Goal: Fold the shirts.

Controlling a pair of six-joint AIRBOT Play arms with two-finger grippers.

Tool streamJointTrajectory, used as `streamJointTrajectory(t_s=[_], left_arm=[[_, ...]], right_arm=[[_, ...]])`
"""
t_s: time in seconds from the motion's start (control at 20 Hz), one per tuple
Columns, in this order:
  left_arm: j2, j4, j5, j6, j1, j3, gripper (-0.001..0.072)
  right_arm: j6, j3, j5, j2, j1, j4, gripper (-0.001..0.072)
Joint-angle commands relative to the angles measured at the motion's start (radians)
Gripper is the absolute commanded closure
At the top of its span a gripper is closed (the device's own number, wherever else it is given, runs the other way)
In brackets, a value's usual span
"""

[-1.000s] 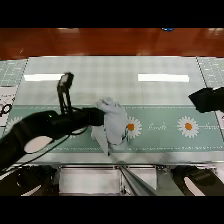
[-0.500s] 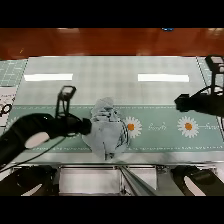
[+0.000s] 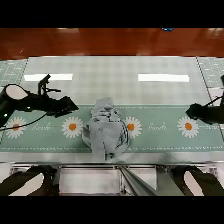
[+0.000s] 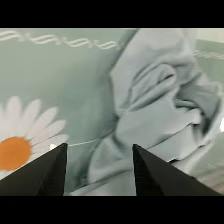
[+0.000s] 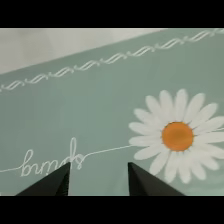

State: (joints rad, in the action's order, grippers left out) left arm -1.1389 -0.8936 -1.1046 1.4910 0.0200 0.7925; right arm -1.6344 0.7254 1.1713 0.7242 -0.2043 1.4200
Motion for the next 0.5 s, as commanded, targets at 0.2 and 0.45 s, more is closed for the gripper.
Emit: streamJointTrajectory(t_s=[0.2,0.45], left_arm=[[-0.338,0.257,0.027,-0.170,0.056,0.095,0.0205],[-0.461,0.258,0.030,-0.132,0.145,0.150,0.0205]], right_arm=[[0.037,-0.130,-0.064,0.000,0.116,-0.136,0.0301],[0.008,-0.130,-0.077,0.000,0.146,-0.138,0.0301]])
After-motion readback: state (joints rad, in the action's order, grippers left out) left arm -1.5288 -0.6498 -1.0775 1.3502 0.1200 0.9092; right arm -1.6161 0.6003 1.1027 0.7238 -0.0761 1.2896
